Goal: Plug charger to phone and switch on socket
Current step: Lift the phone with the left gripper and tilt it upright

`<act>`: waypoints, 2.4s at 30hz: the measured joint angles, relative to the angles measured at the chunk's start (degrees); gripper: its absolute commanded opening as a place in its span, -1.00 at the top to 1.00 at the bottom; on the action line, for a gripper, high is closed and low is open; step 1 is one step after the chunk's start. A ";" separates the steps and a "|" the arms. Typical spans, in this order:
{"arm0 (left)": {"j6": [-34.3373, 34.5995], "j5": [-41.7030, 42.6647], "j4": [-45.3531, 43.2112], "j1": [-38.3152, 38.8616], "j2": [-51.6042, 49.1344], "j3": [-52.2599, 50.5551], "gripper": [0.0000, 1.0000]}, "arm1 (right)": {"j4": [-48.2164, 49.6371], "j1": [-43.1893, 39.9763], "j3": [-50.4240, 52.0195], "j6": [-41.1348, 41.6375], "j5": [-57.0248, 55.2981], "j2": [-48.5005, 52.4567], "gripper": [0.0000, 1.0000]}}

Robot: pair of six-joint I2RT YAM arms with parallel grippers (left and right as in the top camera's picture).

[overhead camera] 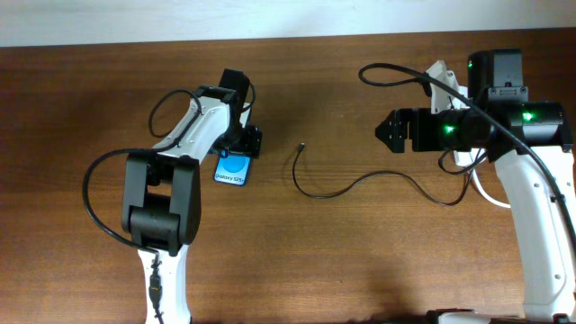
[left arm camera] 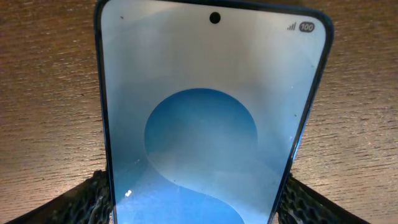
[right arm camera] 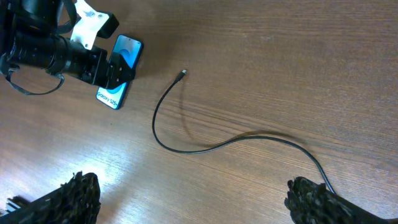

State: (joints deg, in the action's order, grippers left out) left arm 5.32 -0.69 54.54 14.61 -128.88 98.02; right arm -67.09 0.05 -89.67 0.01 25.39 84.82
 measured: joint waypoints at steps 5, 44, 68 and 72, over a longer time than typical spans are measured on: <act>-0.11 0.26 0.02 0.00 0.09 0.00 -0.37 | 0.02 0.00 -0.02 0.02 0.00 0.00 -0.97; 28.98 23.85 27.54 -2.80 -1.64 28.22 1.00 | 4.59 4.24 0.00 12.79 0.68 7.63 -0.97; 48.28 59.93 39.30 -8.68 -1.64 28.22 1.00 | 7.43 4.61 0.00 18.23 -2.84 7.82 -0.97; 49.92 57.37 35.95 -8.59 -1.64 28.22 1.00 | 10.05 5.70 0.00 18.23 -2.54 7.82 -0.96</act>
State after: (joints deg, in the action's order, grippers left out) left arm 55.24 56.69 90.50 6.02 -130.52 126.23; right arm -57.04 5.76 -89.67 18.24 22.85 92.64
